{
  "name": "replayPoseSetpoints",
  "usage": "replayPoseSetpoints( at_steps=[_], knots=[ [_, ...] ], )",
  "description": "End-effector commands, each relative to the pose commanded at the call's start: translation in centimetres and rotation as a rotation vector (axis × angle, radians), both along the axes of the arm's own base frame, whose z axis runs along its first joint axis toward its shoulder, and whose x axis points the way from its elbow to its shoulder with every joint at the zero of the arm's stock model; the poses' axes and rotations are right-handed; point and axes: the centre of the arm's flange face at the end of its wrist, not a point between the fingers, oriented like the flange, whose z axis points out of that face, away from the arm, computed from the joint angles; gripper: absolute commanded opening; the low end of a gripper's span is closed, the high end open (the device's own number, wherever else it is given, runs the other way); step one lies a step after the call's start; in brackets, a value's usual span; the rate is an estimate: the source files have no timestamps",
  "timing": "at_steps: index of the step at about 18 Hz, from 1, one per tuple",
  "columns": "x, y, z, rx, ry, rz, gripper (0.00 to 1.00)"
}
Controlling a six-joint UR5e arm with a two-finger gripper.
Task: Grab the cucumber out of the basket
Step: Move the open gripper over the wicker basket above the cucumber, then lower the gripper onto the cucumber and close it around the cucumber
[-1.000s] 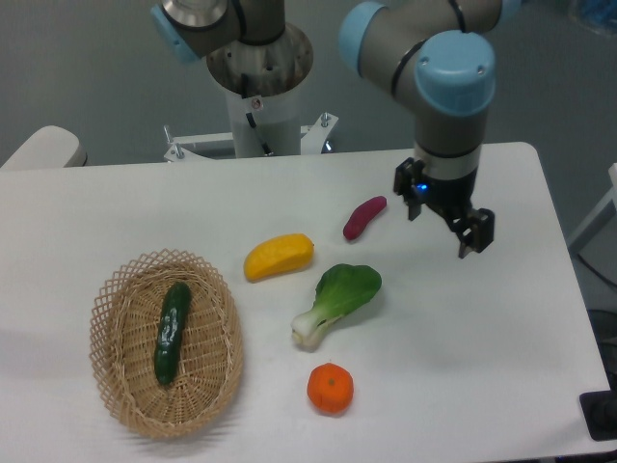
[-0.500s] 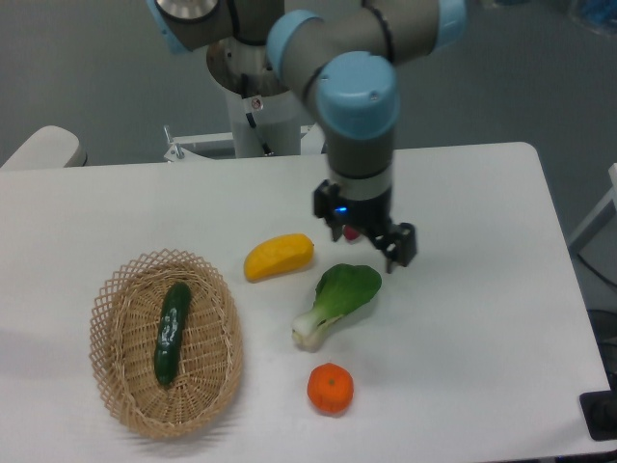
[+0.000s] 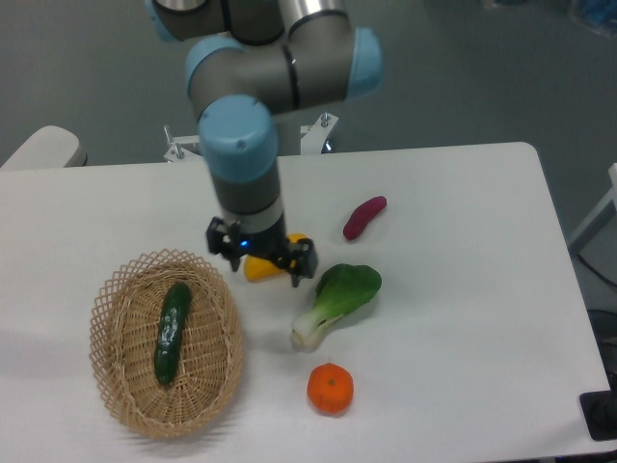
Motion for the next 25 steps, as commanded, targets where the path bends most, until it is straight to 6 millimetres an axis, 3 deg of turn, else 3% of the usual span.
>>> replayPoseSetpoints(
  at_steps=[3,8,12,15,25],
  knots=[
    [1.2,1.2,-2.8,-0.036,-0.024,-0.018,1.00],
    [3.9,3.0,-3.4,0.019,-0.038,-0.050,1.00],
    [6.5,4.7,-6.7,0.012,-0.044,-0.067,1.00],
    [7.4,5.5,-8.1,0.020,-0.038,-0.061,1.00],
    [8.8,6.5,-10.2,0.026,-0.034,-0.069,1.00]
  ],
)
